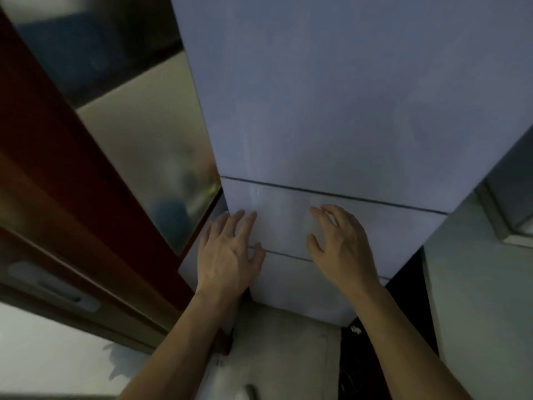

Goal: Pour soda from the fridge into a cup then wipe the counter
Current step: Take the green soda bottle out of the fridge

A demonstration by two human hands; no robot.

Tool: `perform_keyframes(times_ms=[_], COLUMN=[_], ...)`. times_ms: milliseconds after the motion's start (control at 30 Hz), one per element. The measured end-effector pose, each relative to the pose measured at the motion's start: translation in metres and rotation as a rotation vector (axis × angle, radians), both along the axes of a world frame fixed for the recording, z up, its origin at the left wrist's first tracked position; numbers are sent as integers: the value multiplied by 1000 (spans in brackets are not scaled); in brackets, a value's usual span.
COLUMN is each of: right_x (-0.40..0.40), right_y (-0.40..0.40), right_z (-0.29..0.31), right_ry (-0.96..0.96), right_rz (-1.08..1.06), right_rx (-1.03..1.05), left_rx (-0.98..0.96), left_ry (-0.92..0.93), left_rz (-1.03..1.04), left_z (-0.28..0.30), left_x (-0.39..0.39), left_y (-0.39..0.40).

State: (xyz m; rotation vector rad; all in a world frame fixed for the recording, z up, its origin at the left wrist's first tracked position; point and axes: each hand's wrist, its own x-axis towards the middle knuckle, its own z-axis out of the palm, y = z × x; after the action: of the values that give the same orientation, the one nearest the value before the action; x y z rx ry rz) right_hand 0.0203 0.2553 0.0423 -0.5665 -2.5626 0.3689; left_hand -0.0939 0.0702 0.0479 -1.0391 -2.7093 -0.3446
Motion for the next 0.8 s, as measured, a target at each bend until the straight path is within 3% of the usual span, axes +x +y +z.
perform_keyframes(times_ms=[333, 533, 800], right_x=[-109, -176, -255], right_y=[16, 13, -1], right_z=[144, 237, 330], right_ry=[98, 43, -29], right_rz=[198, 300, 428], right_rx=[463, 860, 1255], left_rx=[294, 478, 645], left_ry=[109, 203, 160], left_rz=[102, 143, 108], left_z=[94, 148, 185], left_x=[-94, -156, -200], left_y=[28, 50, 84])
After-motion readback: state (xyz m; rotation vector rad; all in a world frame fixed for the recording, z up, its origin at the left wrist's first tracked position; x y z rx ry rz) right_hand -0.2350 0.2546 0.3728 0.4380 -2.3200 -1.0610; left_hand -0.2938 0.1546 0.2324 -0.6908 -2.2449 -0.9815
